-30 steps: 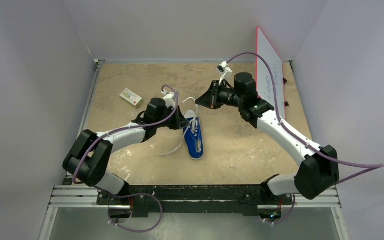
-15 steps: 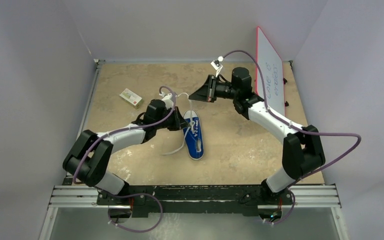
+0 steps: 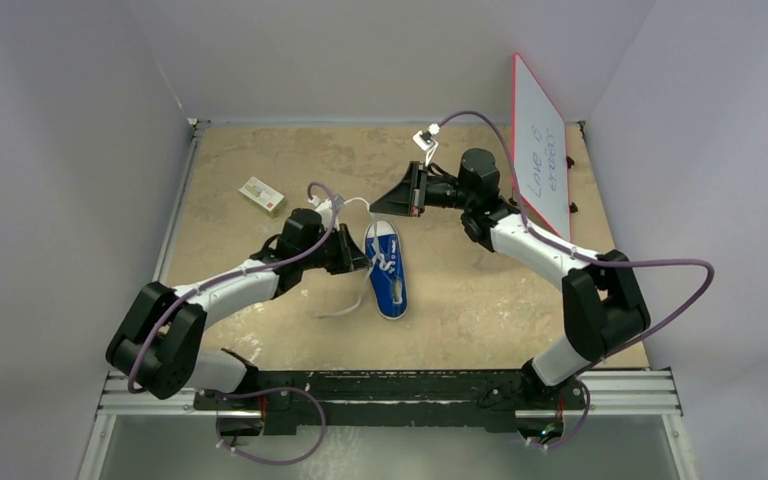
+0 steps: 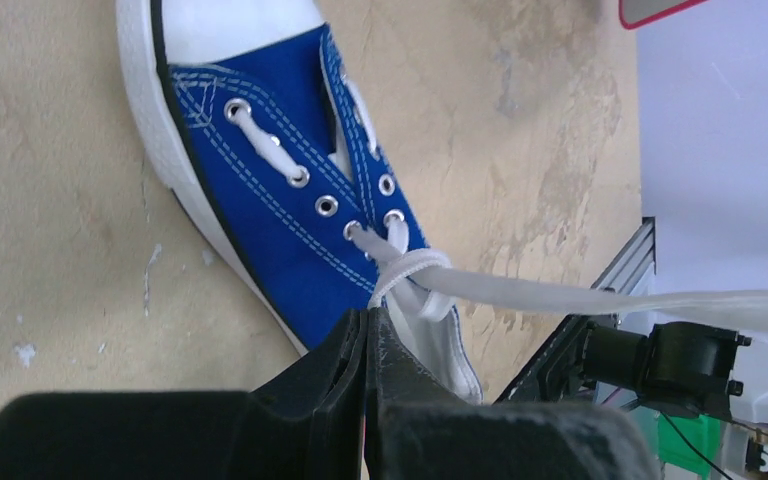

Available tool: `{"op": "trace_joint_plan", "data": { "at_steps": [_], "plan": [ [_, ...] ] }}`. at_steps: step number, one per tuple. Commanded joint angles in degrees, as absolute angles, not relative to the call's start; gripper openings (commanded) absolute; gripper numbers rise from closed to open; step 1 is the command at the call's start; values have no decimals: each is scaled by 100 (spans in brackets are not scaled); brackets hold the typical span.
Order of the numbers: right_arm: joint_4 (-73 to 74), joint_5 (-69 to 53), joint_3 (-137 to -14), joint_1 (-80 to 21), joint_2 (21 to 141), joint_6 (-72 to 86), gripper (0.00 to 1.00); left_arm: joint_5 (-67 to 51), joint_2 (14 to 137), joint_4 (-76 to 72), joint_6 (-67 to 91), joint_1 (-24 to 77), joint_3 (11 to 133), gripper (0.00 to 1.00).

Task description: Tie the shoes

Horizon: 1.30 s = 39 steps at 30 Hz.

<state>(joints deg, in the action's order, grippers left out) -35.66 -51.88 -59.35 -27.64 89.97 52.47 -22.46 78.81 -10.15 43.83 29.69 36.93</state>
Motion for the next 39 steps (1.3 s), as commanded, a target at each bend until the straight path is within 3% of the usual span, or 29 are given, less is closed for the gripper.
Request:
{"op": "trace_joint_plan", "data": {
  "at_steps": [1, 10, 18, 26, 27, 29, 31, 36, 39],
  "plan": [
    [-3524, -4937, -6403, -2734, 9076, 5201, 0, -2208, 7508, -1003, 4377, 2970, 3655, 0],
    [-2650, -4583, -7229, -2734, 9441, 5142, 0, -1902, 7501, -1082, 3987, 2962, 3755, 0],
    [-1877, -4540, -7321, -2734, 9200, 4798, 0, -449, 7267, 565, 3461, 2716, 4165, 0],
    [-550, -4877, -7193, -2730, 8819, 3747, 0, -65, 8009, 2215, 3359, 2709, 4755, 1],
    [-428, -4892, -7252, -2725, 8793, 3640, 0, 250, 8037, 2421, 3354, 2707, 4874, 7],
    [-56, -4928, -7400, -2725, 8766, 3172, 0, 597, 7953, 2466, 3293, 2707, 5010, 30],
    [106, -4935, -7366, -2725, 8736, 3041, 0, 581, 7752, 2072, 3152, 2707, 4928, 44],
    [-490, -5114, -6987, -2712, 8530, 3311, 0, -589, 7293, 779, 2132, 2720, 4518, 54],
    [-494, -5149, -6995, -2690, 8442, 3235, 0, -974, 7029, -334, 1005, 2980, 4022, 65]
  ]
}}
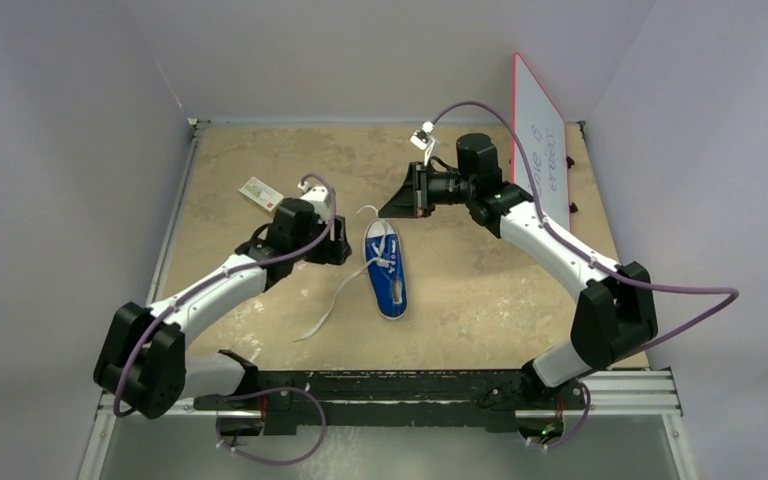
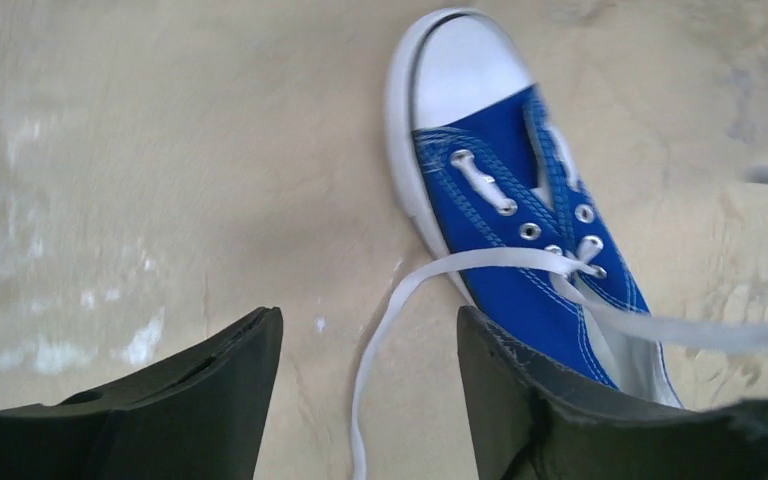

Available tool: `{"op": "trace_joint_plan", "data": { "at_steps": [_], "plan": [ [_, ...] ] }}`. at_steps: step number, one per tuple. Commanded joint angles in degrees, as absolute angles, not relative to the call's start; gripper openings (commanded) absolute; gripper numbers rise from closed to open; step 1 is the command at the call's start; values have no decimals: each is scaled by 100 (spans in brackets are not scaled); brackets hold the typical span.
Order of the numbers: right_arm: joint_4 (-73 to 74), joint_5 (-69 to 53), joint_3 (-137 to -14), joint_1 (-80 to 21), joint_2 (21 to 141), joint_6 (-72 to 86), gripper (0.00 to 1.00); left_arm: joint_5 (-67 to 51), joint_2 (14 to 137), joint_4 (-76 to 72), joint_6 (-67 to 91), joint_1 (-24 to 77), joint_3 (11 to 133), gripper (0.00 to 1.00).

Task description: Tie the shoes

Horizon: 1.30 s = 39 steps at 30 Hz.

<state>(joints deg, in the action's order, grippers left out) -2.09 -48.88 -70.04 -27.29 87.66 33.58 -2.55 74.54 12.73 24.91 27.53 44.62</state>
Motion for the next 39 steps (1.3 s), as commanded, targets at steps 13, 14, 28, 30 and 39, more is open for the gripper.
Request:
{"op": "trace_joint_plan", "data": {
  "at_steps": [13, 14, 28, 30, 39],
  "plan": [
    [701, -5053, -7974, -2676, 8646, 2467, 0, -2674, 8604, -2155, -186, 3027, 3951, 39],
    [637, -5058, -7947, -2680, 8660, 2507, 0, -2763, 8711, -2281, -90, 3032, 3961, 38],
    [-282, -5087, -7377, -2678, 8649, 3366, 0, -2931, 9156, -3714, 804, 3040, 3471, 25],
    [-423, -5072, -7313, -2678, 8661, 3504, 0, -2953, 9160, -3787, 812, 3040, 3416, 24],
    [-997, -4959, -7102, -2674, 8717, 3971, 0, -3190, 9410, -4232, 1094, 3047, 3381, 16]
  ]
}}
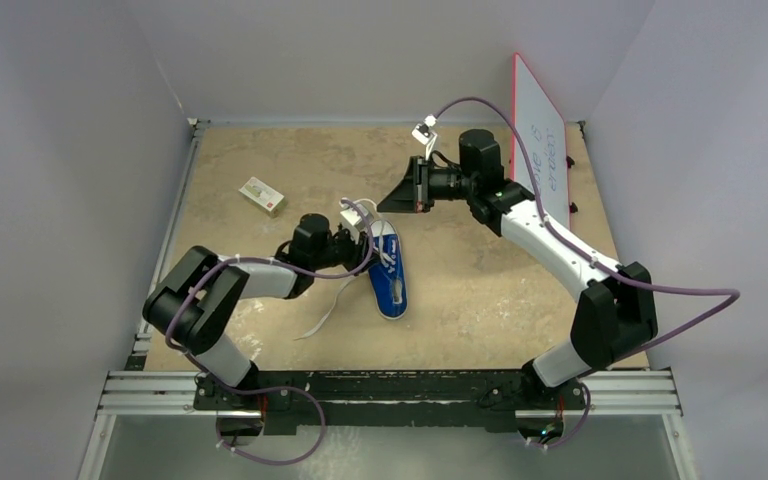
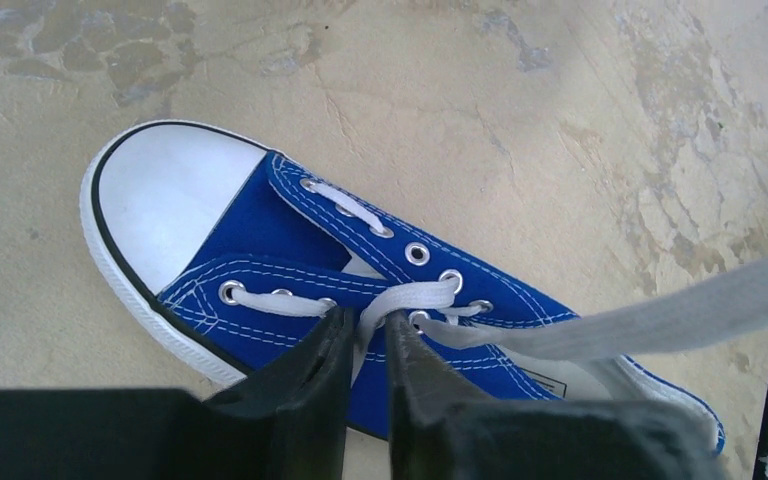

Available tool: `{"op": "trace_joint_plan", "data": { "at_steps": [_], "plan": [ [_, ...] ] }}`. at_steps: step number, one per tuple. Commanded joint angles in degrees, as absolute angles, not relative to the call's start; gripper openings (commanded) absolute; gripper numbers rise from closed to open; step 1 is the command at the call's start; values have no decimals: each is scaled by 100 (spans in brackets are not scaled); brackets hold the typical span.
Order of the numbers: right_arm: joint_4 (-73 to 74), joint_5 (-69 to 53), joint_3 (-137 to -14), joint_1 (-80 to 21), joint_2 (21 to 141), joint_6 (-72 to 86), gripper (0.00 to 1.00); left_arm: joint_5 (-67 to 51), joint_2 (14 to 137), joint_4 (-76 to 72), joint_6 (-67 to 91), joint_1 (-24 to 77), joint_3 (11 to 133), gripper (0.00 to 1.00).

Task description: Tie the shoes

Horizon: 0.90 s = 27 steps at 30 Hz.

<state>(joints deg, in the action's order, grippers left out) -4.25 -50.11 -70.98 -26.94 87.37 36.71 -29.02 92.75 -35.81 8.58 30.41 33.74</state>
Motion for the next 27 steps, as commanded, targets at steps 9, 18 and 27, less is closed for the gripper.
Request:
{"op": "trace_joint_plan", "data": {
  "at_steps": [9, 18, 27],
  "plan": [
    [-1863, -4783, -6999, -2678, 8747, 4906, 0, -2938, 8781, -5426, 2524, 3038, 2822, 0],
    [-1886, -4736, -6803, -2612, 8669, 5015, 0, -3897, 9697, -6853, 3805, 2989, 2945, 0],
    [-1638, -4642, -6709, -2428, 8585, 4794, 0, -3371, 8788, -5053, 2735, 2988, 2910, 0]
  ]
}}
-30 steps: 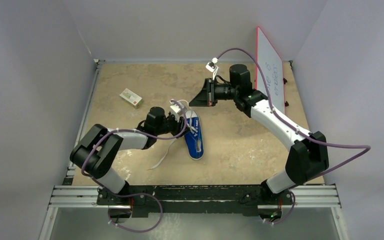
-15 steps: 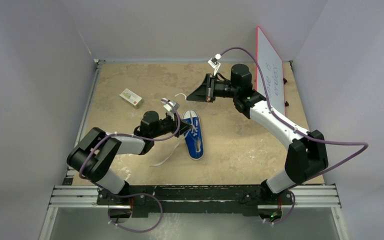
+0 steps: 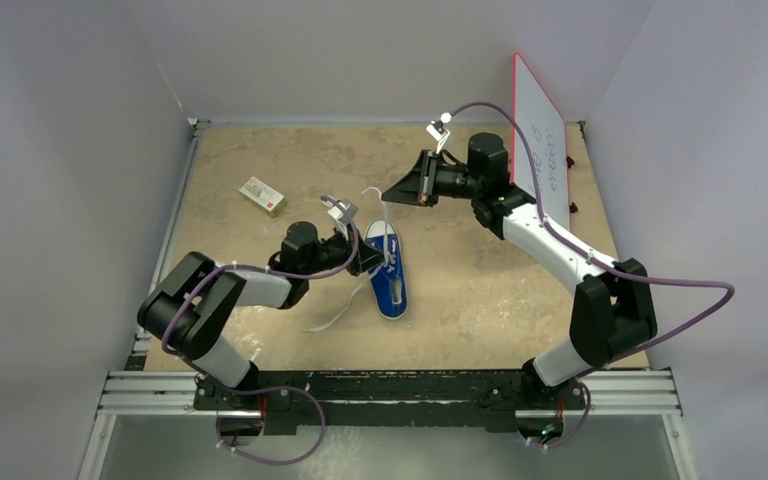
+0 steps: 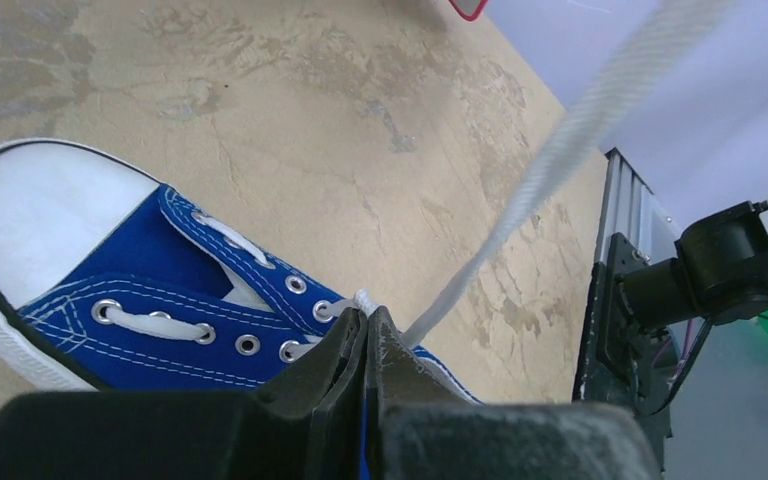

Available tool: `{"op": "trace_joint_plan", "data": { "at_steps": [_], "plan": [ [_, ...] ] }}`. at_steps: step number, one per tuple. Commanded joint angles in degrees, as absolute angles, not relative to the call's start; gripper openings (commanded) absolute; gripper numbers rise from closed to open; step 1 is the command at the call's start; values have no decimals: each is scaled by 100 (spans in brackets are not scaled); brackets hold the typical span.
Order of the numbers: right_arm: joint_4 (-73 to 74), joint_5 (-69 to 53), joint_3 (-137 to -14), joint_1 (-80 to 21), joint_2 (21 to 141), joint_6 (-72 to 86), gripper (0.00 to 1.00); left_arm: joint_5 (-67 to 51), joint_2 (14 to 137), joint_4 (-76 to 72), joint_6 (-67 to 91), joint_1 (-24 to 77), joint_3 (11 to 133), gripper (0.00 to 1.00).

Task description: Tie the shoes

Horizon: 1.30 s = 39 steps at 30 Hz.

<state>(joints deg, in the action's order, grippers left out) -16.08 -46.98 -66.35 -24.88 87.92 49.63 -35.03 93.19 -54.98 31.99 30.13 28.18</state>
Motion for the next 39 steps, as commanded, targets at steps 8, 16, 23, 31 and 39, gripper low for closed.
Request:
{"op": "trace_joint_plan", "data": {
  "at_steps": [8, 16, 23, 31, 39],
  "plan": [
    [-1424, -4242, -6631, -2159, 8371, 4579, 0, -3633, 9014, -4733, 2630, 2945, 3154, 0],
    [-1406, -4354, -6921, -2153, 8740, 4272, 0, -3467, 8965, -4988, 2684, 2939, 3141, 0],
    [-2085, -4895, -6893, -2184, 8968, 4727, 0, -3418, 9028, -5103, 2760, 2956, 3152, 12],
    [-2354, -5010, -6987, -2369, 9116, 4935, 0, -3574, 9210, -5342, 2943, 2965, 3250, 23],
    [-1470, -4158, -7163, -2356, 8887, 4613, 0, -3553, 8731, -4776, 2650, 2953, 3020, 24]
  ]
}}
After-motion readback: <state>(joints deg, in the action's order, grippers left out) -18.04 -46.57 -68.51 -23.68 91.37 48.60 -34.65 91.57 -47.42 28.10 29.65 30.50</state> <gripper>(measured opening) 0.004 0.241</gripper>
